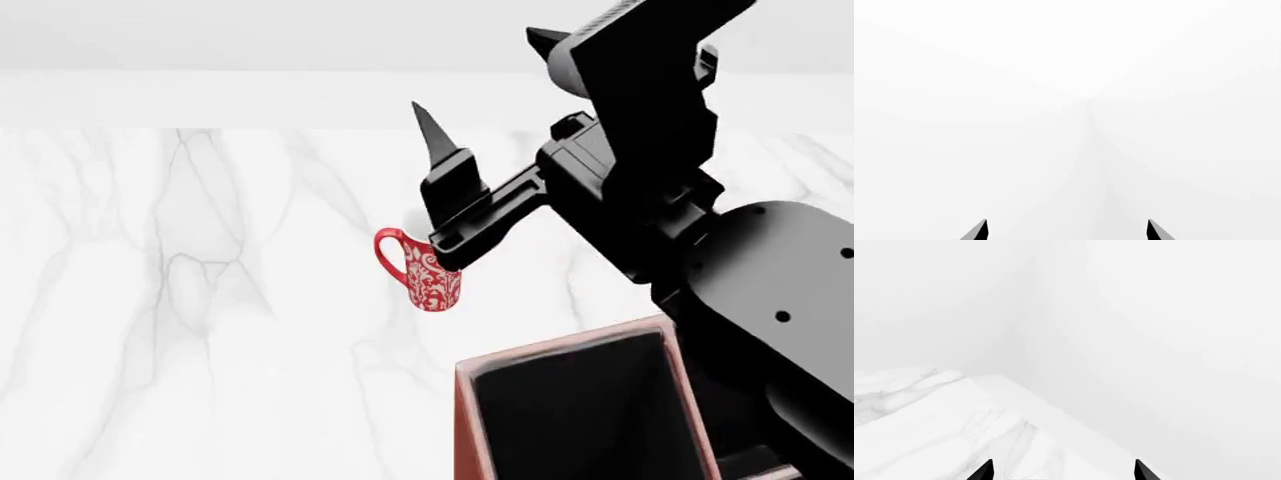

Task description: Pick up the book and place it in the left compartment of the caddy.

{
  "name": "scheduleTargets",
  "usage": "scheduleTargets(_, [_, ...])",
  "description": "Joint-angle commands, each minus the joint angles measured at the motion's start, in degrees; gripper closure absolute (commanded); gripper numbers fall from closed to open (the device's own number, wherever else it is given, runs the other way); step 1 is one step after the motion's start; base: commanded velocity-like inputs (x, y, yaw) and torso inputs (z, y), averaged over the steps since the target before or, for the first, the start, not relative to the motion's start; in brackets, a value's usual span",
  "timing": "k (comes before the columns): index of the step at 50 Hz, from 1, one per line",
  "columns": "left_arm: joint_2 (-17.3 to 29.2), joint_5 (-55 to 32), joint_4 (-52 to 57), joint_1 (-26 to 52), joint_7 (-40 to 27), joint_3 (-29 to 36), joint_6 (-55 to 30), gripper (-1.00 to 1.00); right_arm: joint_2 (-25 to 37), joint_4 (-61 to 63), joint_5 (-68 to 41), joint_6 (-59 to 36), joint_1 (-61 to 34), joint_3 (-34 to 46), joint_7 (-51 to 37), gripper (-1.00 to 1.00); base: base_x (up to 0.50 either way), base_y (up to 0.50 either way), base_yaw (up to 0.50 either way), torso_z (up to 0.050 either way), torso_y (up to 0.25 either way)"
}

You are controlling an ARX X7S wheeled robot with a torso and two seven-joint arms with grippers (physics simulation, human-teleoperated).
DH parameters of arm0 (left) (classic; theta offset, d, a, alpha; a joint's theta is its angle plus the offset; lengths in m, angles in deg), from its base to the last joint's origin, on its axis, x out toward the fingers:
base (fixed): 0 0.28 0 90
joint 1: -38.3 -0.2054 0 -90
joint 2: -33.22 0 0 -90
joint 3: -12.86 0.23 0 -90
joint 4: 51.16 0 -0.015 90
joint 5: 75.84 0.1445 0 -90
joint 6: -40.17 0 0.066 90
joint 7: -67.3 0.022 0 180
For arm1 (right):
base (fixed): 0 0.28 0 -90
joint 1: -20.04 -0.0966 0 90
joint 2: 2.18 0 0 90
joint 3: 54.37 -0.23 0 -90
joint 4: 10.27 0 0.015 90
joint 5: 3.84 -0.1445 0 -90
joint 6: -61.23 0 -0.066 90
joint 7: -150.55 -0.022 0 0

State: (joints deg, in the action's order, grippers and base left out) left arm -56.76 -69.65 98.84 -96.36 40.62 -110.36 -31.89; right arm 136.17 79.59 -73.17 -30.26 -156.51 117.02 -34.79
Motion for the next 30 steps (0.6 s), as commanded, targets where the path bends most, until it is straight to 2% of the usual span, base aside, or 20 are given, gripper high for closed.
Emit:
scheduleTargets(1, [0.0,0.2,0.0,-0.1,-0.1,0.1,0.1,-1.00,-1.3,1.9,1.4,0.0,0.4,1.6,6.0,-1.00,0.00,0.00,0.00,0.000,0.000])
scheduleTargets(26, [0.0,0.6,0.0,1.4,0.7,1.3,-1.5,-1.00,-4.1,13.5,1.2,-4.2,-0.3,4.2,7.5,-1.00,0.00,0.00,0.00,0.000,0.000])
scheduleTargets(30, [0.0,0.4,0.0,2.7,3.2,2.3,-1.9,-1.00,-4.7,13.6,1.6,-4.5,-0.5,4.3,7.5,-1.00,0.00,0.00,0.00,0.000,0.000])
